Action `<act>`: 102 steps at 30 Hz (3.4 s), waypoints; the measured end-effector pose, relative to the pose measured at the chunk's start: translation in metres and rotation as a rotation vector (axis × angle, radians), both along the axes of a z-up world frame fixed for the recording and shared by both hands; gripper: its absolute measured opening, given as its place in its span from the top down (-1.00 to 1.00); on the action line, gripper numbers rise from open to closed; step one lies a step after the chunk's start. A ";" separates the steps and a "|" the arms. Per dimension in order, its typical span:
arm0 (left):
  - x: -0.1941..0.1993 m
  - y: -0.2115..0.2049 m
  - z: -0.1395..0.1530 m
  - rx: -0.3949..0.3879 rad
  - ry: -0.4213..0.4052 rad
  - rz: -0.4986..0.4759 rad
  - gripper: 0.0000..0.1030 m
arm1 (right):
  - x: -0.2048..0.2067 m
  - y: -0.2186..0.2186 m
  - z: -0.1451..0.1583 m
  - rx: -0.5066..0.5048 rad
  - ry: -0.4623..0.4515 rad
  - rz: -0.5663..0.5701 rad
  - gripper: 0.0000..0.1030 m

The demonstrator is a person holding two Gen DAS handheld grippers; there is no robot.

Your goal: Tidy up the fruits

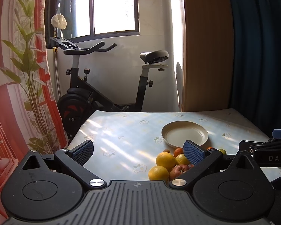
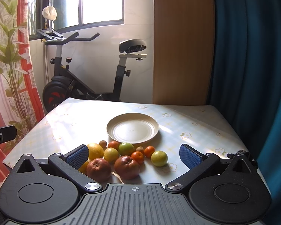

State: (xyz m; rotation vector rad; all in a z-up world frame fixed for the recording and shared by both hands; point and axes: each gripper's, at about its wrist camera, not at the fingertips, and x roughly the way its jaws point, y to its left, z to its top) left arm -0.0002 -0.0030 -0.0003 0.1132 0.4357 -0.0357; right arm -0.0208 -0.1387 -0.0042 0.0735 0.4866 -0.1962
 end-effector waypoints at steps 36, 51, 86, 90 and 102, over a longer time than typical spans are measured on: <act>0.014 0.005 0.009 0.021 -0.016 -0.004 -1.00 | 0.013 -0.015 0.007 0.094 -0.042 0.077 -1.00; 0.096 -0.007 0.015 -0.021 -0.022 -0.040 -1.00 | 0.088 -0.065 0.007 0.013 -0.111 0.117 -1.00; 0.221 -0.001 -0.080 -0.078 0.080 -0.104 -0.98 | 0.175 -0.116 -0.091 -0.074 0.024 0.191 -0.99; 0.229 -0.003 -0.089 0.002 0.132 -0.108 -0.89 | 0.170 -0.117 -0.103 -0.059 0.043 0.228 -0.99; 0.243 0.005 -0.099 -0.077 0.225 -0.092 -0.39 | 0.173 -0.138 -0.137 0.027 0.170 0.274 -0.43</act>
